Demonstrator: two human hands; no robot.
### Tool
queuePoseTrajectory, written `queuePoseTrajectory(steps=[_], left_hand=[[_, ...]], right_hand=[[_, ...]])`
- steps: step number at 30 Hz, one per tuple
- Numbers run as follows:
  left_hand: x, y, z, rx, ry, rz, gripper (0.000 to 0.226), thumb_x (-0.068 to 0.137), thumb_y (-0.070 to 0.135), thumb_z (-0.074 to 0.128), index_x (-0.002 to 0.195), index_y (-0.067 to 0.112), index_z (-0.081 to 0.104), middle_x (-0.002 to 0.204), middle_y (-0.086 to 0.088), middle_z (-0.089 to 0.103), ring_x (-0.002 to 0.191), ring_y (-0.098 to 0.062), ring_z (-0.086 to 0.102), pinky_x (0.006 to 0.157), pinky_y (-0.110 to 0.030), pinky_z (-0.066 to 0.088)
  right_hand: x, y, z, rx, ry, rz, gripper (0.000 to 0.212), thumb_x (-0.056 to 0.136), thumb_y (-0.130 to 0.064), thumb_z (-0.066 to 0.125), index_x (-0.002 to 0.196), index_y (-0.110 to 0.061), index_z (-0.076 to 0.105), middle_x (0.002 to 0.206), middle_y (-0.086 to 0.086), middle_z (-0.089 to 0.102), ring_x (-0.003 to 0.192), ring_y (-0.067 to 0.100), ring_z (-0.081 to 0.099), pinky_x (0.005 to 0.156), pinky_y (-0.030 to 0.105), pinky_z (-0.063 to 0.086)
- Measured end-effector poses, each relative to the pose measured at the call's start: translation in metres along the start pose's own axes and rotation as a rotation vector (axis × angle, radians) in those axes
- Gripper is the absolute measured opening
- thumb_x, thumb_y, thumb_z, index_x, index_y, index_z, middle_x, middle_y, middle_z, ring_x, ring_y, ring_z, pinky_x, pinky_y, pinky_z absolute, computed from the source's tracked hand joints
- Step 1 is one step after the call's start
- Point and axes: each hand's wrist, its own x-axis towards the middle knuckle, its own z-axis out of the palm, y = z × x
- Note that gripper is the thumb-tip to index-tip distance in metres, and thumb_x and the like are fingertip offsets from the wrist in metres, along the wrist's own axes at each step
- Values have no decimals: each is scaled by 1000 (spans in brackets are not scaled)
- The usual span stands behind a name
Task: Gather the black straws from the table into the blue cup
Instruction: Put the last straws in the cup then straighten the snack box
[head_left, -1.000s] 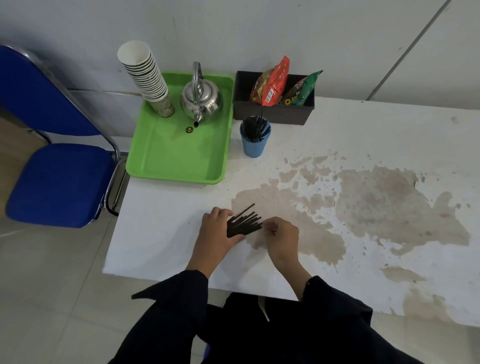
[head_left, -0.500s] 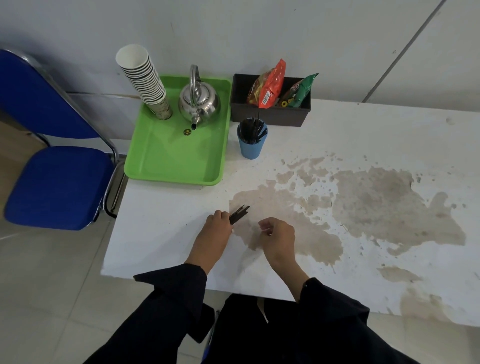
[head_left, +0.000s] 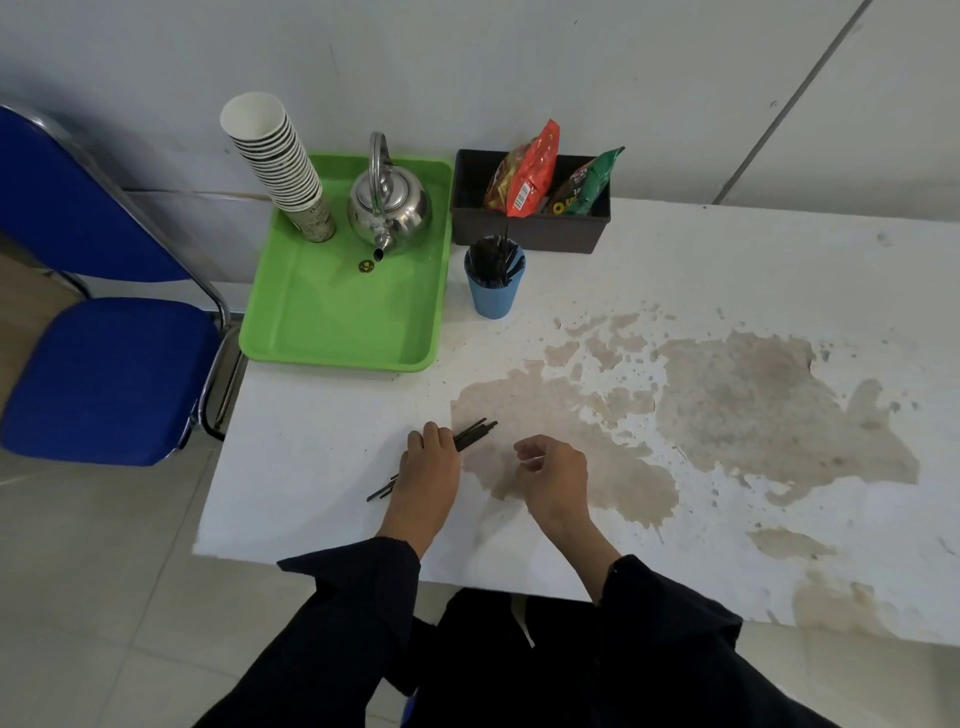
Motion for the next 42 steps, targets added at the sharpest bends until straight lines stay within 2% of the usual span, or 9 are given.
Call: queuePoseTrajectory(steps=[10, 16, 22, 27, 29, 31, 34, 39, 42], left_hand=[[-13, -11, 1, 139, -16, 27, 20, 98, 23, 57, 111, 8, 55, 99, -7, 51, 81, -22, 41, 70, -33, 38], [-12, -4, 3, 58, -105, 24, 17, 102, 11, 42, 113, 2, 50, 104, -11, 52, 91, -21, 48, 75, -30, 39], [-11, -1, 17, -55, 3, 28, 27, 103, 3, 22, 119, -3, 43, 110, -17, 49, 97, -25, 48, 76, -30, 38], [-16, -6, 17, -94, 54, 17, 34, 91, -5, 27, 111, -1, 55, 98, -12, 55, 84, -20, 52, 64, -23, 42], [-14, -8, 17, -83, 18, 27, 43, 91, -5, 13, 108, 0, 53, 97, -12, 54, 83, -20, 51, 64, -24, 39], [-13, -8, 11, -95, -1, 0, 21, 89, -4, 39, 97, 2, 58, 87, -10, 54, 74, -18, 51, 58, -22, 41], [-13, -12, 8, -198, -66, -25, 19, 79, -2, 57, 96, 4, 61, 85, -9, 54, 70, -16, 47, 55, -22, 40], [-8, -22, 5, -725, 37, -234, 17, 102, 16, 43, 105, 2, 51, 101, -12, 53, 84, -19, 44, 71, -28, 38], [-9, -33, -13, -1040, -13, -355, 22, 104, 22, 37, 106, 4, 50, 95, -7, 56, 79, -23, 54, 64, -31, 41]], right_hand=[[0, 2, -2, -44, -29, -26, 31, 79, 10, 55, 98, -9, 72, 91, 4, 69, 74, 13, 61, 58, 7, 41], [-1, 1, -4, -54, -40, -43, 32, 79, 9, 53, 97, -10, 72, 90, 3, 68, 72, 11, 59, 57, 7, 41], [-1, 1, -7, -35, -43, -42, 32, 79, 9, 53, 97, -10, 71, 88, 0, 66, 69, 2, 57, 55, 16, 48], [-1, 1, -9, -21, -60, -42, 32, 79, 9, 54, 97, -10, 71, 87, -1, 65, 69, 1, 57, 54, 10, 44], [-1, 0, -8, -8, -66, -34, 31, 79, 8, 54, 97, -10, 71, 88, 0, 65, 69, 3, 58, 53, 14, 45], [-1, 0, -7, 2, -72, -29, 31, 78, 7, 54, 97, -11, 71, 88, 0, 66, 70, 6, 59, 53, 15, 45], [-2, 0, -5, 15, -85, -26, 30, 78, 5, 55, 98, -11, 71, 89, 1, 68, 70, 8, 60, 55, 10, 43], [-3, 0, -4, 42, -89, -46, 25, 81, 1, 58, 99, -10, 71, 87, 0, 67, 68, 7, 59, 54, 3, 45], [-4, -1, -3, 91, -99, -17, 19, 84, -6, 61, 100, -10, 70, 87, -1, 67, 71, 13, 61, 54, 6, 44]])
